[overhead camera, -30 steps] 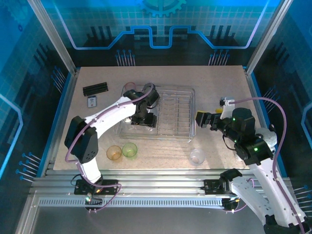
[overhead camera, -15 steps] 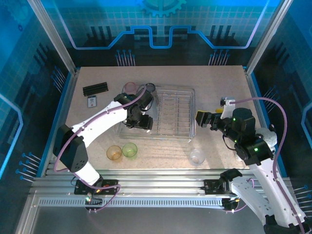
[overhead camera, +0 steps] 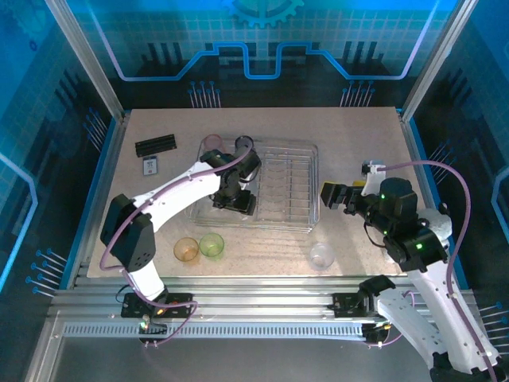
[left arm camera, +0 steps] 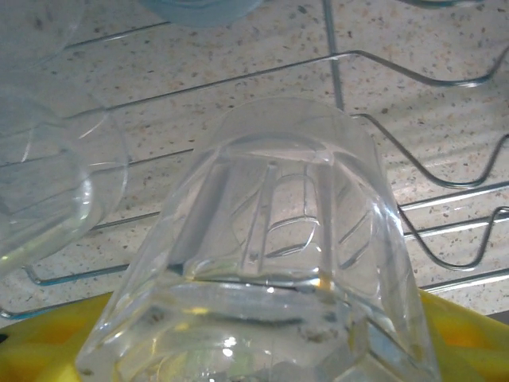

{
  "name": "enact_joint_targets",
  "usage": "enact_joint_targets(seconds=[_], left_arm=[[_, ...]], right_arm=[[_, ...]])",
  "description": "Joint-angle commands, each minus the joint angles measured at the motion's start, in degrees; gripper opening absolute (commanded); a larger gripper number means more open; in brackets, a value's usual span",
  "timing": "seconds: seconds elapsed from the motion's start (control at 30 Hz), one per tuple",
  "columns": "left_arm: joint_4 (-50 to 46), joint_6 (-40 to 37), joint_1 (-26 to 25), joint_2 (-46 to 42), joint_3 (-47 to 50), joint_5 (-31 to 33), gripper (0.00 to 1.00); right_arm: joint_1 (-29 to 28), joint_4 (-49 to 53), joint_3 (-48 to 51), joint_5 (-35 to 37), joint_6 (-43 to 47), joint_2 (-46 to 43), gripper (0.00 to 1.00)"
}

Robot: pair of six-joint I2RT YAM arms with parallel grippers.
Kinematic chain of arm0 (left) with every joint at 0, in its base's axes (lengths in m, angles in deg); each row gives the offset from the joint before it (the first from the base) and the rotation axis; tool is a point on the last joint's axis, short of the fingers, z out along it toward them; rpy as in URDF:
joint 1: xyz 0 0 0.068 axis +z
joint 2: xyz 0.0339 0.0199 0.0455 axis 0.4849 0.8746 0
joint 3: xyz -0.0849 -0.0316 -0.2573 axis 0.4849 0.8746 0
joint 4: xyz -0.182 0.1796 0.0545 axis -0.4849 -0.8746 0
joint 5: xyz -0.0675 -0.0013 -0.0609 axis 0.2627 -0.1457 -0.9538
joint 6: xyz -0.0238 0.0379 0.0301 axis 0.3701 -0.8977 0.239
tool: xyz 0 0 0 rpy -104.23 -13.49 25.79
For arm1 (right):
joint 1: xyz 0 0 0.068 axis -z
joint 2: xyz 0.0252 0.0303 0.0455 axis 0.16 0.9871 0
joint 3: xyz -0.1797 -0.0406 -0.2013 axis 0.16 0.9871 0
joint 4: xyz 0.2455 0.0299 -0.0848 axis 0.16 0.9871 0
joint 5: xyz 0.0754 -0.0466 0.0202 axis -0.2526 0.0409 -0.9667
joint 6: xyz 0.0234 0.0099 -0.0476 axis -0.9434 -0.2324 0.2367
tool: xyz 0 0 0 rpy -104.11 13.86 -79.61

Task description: Load the cups into the dish rack

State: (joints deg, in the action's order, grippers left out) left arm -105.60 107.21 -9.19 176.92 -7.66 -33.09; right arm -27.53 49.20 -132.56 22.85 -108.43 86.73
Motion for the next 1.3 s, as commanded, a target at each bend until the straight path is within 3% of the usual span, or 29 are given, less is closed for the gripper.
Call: enact_joint_targets(seconds=[0.0,0.47,0.8,0.97,1.27], left_arm=[[-3.83,-2.38,-1.66,3.14,-2.21,-1.29,0.4],[-11.91,-3.8,-1.66,12.75,-10.15,0.39,0.57],[-12.4,-3.03,-1.71,10.2,-10.37,3.97,0.92],[-11.18,-2.25,-1.69,7.05,-9.46,3.78,0.99],[-8.7,-1.77,-1.71,0.04,-7.63,3.14,0.99]], right_arm=[[0.84,0.68,0.59,1.52,-0.11,-1.52,1.0],[1.15,2.44,0.08,0.74,0.15,-1.24,1.0],[2.0,3.9,-0.62,1.0,2.75,-1.62,1.0],[2.23,3.03,-0.62,-4.01,4.35,-0.29,1.0],[2.29,2.57,-3.04,-8.75,4.58,1.16,0.95]])
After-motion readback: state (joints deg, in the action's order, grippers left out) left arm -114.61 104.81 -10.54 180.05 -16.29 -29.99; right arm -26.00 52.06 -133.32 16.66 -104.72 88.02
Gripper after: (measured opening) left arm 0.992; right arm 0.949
